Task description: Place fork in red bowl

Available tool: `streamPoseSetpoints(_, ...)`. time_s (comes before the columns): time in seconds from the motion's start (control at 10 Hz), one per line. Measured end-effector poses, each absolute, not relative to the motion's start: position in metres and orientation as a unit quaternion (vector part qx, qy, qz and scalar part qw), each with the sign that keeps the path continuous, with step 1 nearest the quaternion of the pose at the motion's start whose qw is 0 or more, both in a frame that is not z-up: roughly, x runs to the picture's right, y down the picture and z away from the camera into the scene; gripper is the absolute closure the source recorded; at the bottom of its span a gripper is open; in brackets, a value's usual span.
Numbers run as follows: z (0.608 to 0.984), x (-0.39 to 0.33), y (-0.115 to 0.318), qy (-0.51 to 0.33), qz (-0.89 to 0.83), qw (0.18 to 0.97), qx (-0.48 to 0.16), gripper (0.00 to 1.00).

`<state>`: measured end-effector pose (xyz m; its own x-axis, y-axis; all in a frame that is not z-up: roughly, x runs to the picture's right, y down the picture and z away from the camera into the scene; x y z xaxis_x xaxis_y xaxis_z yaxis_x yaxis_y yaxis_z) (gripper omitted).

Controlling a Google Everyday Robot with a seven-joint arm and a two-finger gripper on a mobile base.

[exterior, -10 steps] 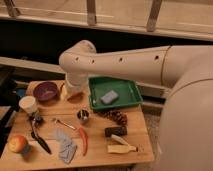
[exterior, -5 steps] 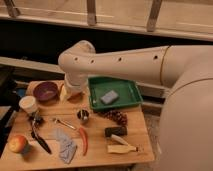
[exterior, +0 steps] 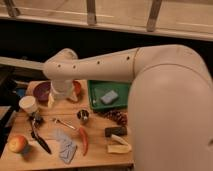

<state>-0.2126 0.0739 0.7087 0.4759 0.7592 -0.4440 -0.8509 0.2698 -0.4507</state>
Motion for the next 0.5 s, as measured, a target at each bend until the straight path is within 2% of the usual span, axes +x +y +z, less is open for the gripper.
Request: streamPoseSetpoints(0.5,0.744,-0.241,0.119,0.091,0.466,0.798,-0.371,0.23)
